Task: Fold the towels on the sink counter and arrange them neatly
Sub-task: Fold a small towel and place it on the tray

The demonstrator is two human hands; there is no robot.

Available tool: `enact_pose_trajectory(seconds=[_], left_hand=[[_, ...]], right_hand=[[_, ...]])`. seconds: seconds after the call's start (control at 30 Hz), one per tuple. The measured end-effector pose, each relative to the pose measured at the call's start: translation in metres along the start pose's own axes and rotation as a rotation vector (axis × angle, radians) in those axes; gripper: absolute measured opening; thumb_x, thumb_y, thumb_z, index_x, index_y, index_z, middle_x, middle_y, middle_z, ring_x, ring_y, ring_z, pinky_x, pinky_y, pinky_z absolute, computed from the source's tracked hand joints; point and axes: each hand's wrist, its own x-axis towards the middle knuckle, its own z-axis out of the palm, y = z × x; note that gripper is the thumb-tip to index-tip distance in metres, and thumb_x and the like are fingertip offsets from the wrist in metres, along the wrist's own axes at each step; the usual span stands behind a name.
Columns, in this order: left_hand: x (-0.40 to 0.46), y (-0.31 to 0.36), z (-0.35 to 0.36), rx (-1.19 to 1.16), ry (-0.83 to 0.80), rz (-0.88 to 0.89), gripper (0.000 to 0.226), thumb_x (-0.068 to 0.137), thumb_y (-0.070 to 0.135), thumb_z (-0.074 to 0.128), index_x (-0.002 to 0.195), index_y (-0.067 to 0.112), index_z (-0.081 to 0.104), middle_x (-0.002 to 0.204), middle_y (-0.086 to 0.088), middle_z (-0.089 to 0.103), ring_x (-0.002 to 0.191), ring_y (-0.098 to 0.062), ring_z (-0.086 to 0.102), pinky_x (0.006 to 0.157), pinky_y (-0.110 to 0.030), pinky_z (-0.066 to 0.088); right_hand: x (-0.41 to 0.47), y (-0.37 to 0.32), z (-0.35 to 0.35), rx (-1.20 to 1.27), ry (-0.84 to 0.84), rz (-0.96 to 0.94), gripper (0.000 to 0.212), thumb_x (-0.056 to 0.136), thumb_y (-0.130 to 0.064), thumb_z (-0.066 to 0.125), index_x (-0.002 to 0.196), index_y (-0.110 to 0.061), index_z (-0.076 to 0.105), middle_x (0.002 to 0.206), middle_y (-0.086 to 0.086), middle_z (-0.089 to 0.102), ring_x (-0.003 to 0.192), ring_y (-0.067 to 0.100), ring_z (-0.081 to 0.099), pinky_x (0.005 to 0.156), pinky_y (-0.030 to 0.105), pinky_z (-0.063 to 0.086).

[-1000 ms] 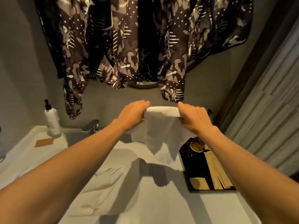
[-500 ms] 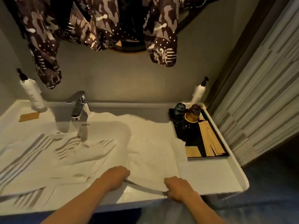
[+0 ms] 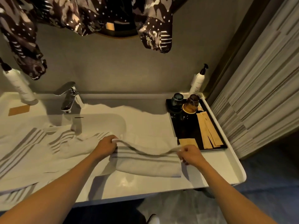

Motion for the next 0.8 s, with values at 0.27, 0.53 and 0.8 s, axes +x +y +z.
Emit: enact_pose_trajectory(seconds=[0.27, 0.53, 0.8], left_hand=[[0.046, 0.012, 0.041, 0.258, 0.446, 0.005, 0.037, 0.093, 0.010, 0.056, 0.129, 0.008, 0.052, 0.125, -0.017, 0.056, 0.109, -0.038, 0.055, 0.089, -0.045, 0.046], [0.022, 0.023, 0.126, 0.736, -0.121, 0.754, 0.041, 0.087, 0.031, 0.042, 0.114, 0.017, 0.069, 0.123, -0.005, 0.067, 0.109, -0.027, 0.064, 0.095, -0.032, 0.045], [0.003, -0.011, 0.129, 0.769, -0.226, 0.662, 0.057, 0.103, 0.036, 0.014, 0.158, 0.021, 0.019, 0.165, -0.002, 0.010, 0.152, -0.022, 0.009, 0.123, -0.043, 0.013]], right_hand=[[0.056, -0.011, 0.017, 0.009, 0.342, -0.056, 0.019, 0.093, -0.036, 0.059, 0.093, -0.017, 0.057, 0.082, 0.002, 0.064, 0.076, 0.021, 0.063, 0.064, 0.033, 0.051], [0.050, -0.027, 0.045, -0.683, 0.411, -0.336, 0.018, 0.087, -0.025, 0.064, 0.075, -0.013, 0.061, 0.067, 0.005, 0.066, 0.062, 0.026, 0.062, 0.053, 0.030, 0.038], [0.038, -0.033, 0.084, -0.718, 0.204, 0.019, 0.037, 0.095, -0.034, 0.049, 0.120, -0.008, 0.045, 0.114, 0.013, 0.061, 0.094, 0.028, 0.066, 0.065, 0.030, 0.047]])
